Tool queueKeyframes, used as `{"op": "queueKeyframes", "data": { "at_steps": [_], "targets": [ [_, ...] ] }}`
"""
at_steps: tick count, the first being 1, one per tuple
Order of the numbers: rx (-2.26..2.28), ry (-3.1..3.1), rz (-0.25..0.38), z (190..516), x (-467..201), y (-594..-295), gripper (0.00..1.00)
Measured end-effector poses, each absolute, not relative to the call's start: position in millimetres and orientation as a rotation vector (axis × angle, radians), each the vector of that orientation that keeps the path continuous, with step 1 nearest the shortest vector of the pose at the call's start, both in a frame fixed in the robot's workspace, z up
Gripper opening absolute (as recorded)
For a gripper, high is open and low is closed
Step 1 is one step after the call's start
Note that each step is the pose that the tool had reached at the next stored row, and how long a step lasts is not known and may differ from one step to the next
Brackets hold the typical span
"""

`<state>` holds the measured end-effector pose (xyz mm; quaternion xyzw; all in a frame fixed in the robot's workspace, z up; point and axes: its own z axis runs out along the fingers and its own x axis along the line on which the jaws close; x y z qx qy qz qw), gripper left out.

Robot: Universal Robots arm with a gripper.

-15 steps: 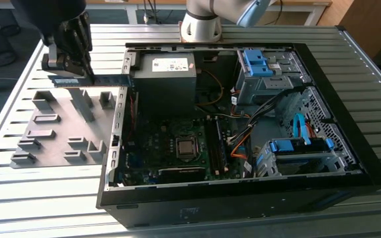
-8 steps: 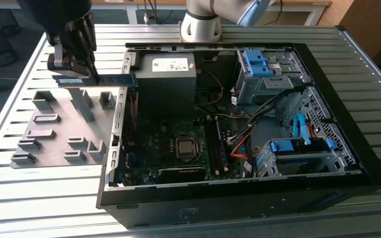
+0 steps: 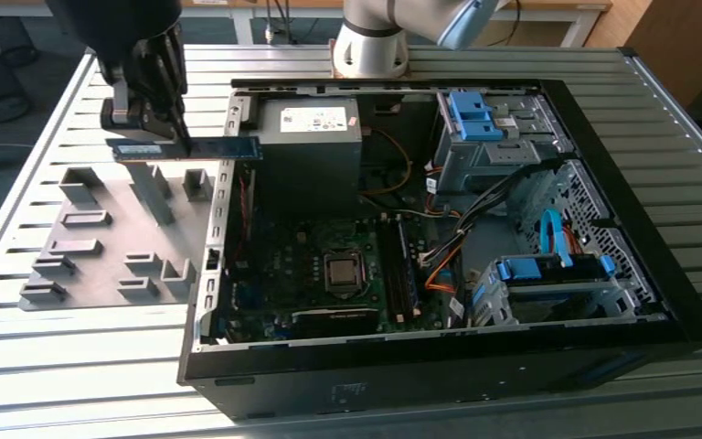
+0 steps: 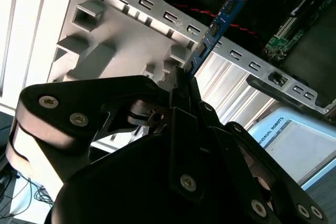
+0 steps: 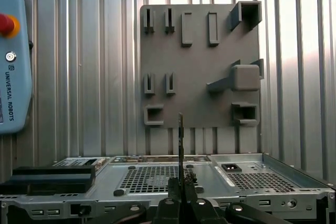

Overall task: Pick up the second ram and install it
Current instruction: 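Pick up the second ram and move it above second insertion slot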

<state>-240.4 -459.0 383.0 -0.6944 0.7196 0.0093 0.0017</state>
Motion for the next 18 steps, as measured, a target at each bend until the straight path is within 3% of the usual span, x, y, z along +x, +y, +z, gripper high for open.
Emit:
{"op": "queueKeyframes", "data": {
  "at_steps": [18],
  "targets": [
    [-2.179,2.258,0.029,383,-224,-459,0.14]
  ]
}}
